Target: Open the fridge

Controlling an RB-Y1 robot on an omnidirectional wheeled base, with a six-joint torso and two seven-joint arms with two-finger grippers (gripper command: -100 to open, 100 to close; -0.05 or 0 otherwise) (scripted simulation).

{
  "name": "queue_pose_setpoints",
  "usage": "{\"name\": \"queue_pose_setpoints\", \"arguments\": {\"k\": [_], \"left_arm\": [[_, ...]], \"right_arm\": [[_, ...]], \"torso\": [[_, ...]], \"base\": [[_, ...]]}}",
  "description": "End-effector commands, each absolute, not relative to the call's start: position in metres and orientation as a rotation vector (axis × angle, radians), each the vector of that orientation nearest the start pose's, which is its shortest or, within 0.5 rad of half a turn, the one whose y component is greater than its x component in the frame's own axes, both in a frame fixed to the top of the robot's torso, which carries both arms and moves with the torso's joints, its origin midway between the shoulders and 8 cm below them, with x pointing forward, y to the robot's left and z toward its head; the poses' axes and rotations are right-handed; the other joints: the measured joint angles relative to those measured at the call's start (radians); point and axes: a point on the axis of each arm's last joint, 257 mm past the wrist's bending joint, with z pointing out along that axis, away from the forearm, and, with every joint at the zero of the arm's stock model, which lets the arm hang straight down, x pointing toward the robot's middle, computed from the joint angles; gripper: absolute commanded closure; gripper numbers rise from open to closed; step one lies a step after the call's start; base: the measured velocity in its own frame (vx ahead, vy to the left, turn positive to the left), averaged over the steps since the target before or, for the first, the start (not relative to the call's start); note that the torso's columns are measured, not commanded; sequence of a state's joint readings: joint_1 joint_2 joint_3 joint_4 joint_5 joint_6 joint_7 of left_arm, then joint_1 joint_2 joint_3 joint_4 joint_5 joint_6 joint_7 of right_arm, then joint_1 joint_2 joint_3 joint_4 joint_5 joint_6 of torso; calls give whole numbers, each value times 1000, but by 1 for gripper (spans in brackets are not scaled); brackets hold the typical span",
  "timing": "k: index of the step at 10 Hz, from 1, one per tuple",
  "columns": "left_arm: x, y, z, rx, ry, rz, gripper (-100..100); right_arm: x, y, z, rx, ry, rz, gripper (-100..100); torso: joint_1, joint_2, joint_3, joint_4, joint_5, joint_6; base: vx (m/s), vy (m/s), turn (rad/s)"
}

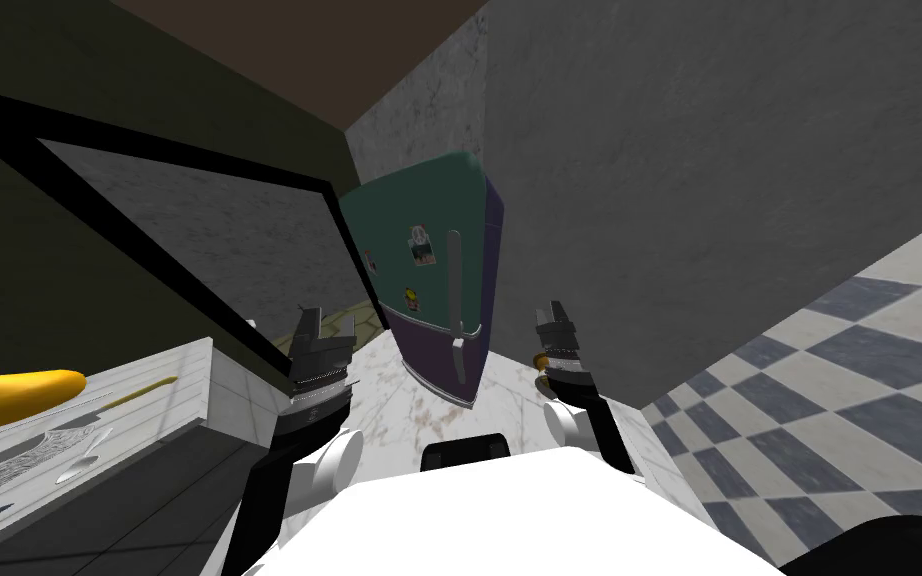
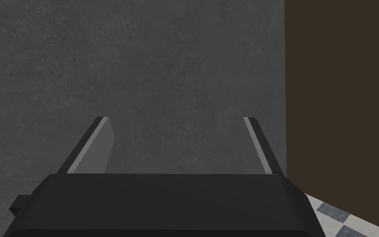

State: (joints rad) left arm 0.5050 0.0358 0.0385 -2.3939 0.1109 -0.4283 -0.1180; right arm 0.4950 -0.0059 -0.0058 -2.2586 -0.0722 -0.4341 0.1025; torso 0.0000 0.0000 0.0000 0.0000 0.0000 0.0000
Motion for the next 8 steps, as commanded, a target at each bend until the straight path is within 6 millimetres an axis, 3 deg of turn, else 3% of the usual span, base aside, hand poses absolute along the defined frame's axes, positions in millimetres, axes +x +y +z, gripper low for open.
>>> {"name": "queue_pose_setpoints", "arguments": {"k": [1, 8], "left_arm": [[328, 295, 61, -619, 581, -1239, 0], [328, 295, 61, -618, 580, -1240, 0]], "right_arm": [[357, -291, 4, 725, 658, 1231, 0], [357, -291, 4, 724, 658, 1231, 0]], "torso": [[0, 40, -82, 41, 0, 0], [0, 544, -1087, 544, 0, 0]], "base": [[0, 0, 0], [0, 0, 0]]}}
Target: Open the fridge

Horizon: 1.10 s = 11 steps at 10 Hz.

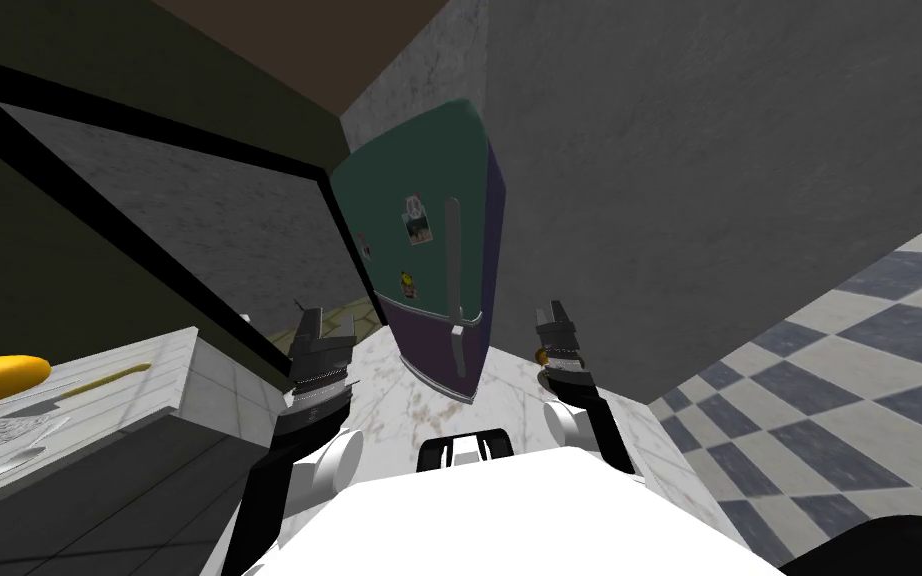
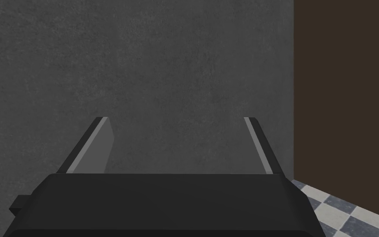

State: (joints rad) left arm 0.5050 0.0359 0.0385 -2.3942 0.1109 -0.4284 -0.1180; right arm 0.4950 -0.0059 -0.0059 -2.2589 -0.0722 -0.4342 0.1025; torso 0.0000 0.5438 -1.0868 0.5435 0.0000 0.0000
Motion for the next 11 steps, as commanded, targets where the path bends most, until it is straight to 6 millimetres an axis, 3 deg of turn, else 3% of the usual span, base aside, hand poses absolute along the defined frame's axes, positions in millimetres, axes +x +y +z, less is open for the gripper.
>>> {"name": "queue_pose_setpoints", "arguments": {"k": [1, 2, 4, 11], "left_arm": [[328, 295, 61, -618, 580, -1240, 0], [332, 291, 57, -607, 627, -1234, -100], [338, 288, 49, -611, 691, -1218, -100], [351, 288, 20, -666, 842, -1158, -100]], "right_arm": [[357, -291, 4, 724, 658, 1231, 0], [357, -291, 4, 724, 658, 1231, 0], [357, -291, 4, 725, 658, 1231, 0], [358, -291, 4, 725, 658, 1231, 0]], "torso": [[0, 74, -148, 74, 0, 0], [0, 148, -295, 148, 0, 0], [-2, 190, -384, 190, 0, 0], [0, 195, -389, 195, 0, 0]], "base": [[0, 0, 0], [13, -24, -29], [29, -54, -44], [37, -74, -40]]}}
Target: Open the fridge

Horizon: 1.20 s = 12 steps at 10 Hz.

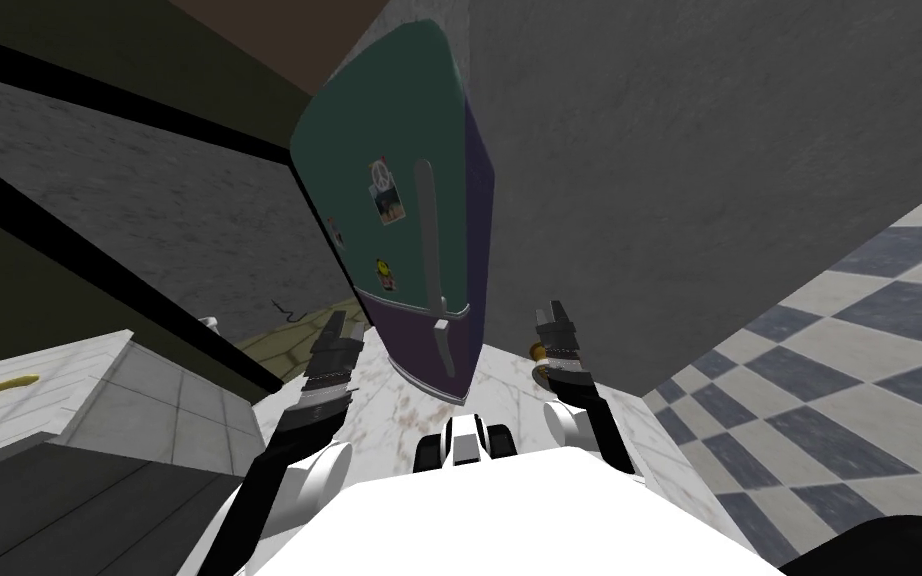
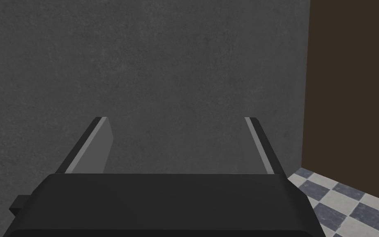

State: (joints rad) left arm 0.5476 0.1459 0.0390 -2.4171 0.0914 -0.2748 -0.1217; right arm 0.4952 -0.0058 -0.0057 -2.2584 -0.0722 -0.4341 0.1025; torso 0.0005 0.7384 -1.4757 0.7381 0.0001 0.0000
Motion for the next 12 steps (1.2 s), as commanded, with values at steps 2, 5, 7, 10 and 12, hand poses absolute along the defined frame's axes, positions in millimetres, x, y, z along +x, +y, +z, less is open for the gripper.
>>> {"name": "queue_pose_setpoints", "arguments": {"k": [2, 5, 7, 10, 12], "left_arm": [[354, 289, 12, -683, 881, -1139, -100], [357, 289, -1, -709, 950, -1105, -100], [359, 290, -7, -719, 983, -1089, -100], [362, 290, -26, -739, 1076, -1042, -100], [363, 290, -35, -746, 1120, -1019, -100]], "right_arm": [[357, -291, 4, 725, 658, 1231, 0], [357, -291, 4, 725, 658, 1231, 0], [357, -291, 4, 725, 658, 1231, 0], [357, -291, 4, 725, 658, 1231, 0], [357, -291, 4, 725, 658, 1231, 0]], "torso": [[-1, -1, -1, 0, 0, 0], [0, 0, 0, 0, 0, 0], [0, -1, -1, 0, 0, 0], [0, 0, 0, 0, 0, 0], [-2, -1, -1, 0, 0, 0]], "base": [[39, -69, -34], [35, -68, -45], [48, -69, -35], [39, -74, -51], [50, -86, -41]]}}
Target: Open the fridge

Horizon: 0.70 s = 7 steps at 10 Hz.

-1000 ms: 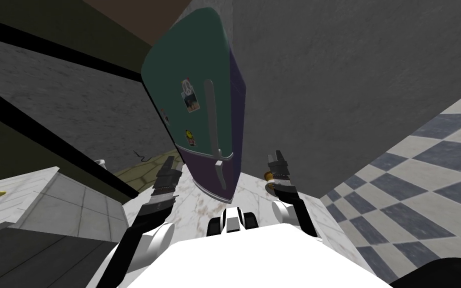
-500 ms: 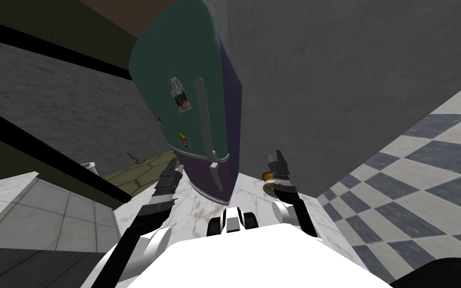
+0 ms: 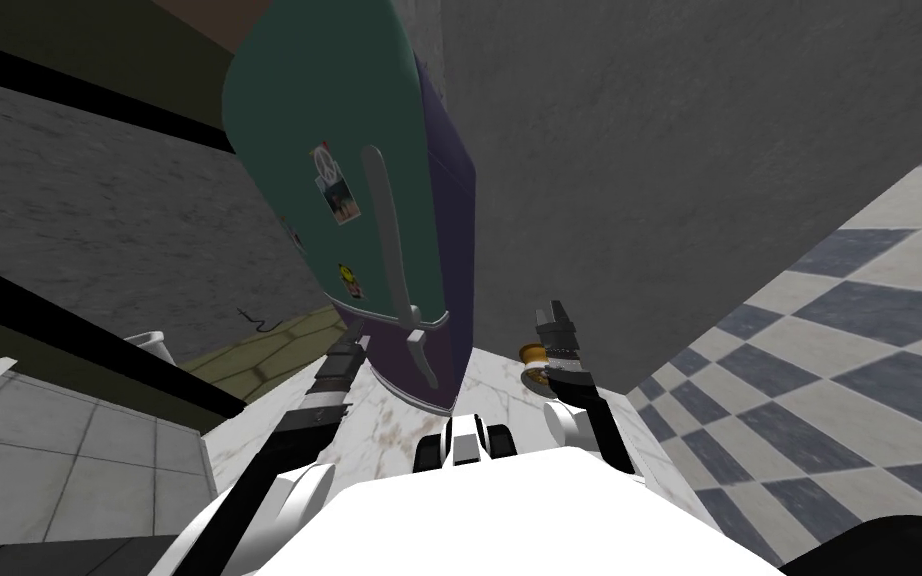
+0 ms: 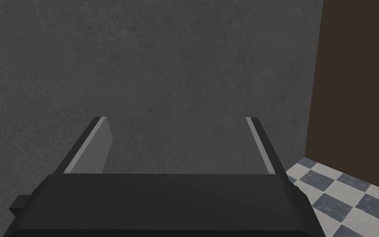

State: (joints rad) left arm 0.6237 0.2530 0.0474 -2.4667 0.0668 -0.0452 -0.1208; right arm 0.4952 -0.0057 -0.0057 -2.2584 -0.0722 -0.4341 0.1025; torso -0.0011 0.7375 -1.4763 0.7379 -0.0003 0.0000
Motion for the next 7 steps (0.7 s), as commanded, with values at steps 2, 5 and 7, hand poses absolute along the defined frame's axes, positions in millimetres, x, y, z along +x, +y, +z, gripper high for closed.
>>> {"name": "queue_pose_setpoints", "arguments": {"k": [2, 5, 7], "left_arm": [[364, 292, -46, -756, 1167, -993, -100], [364, 295, -65, -778, 1240, -947, -100], [364, 298, -77, -793, 1289, -913, -100]], "right_arm": [[357, -291, 4, 725, 658, 1231, 0], [357, -291, 4, 725, 658, 1231, 0], [357, -291, 4, 725, 658, 1231, 0]], "torso": [[3, 1, 1, 0, 1, 0], [0, 0, 0, 0, 0, 0], [1, 1, 0, 0, 0, 0]], "base": [[35, -56, -33], [44, -66, -44], [41, -71, -42]]}}
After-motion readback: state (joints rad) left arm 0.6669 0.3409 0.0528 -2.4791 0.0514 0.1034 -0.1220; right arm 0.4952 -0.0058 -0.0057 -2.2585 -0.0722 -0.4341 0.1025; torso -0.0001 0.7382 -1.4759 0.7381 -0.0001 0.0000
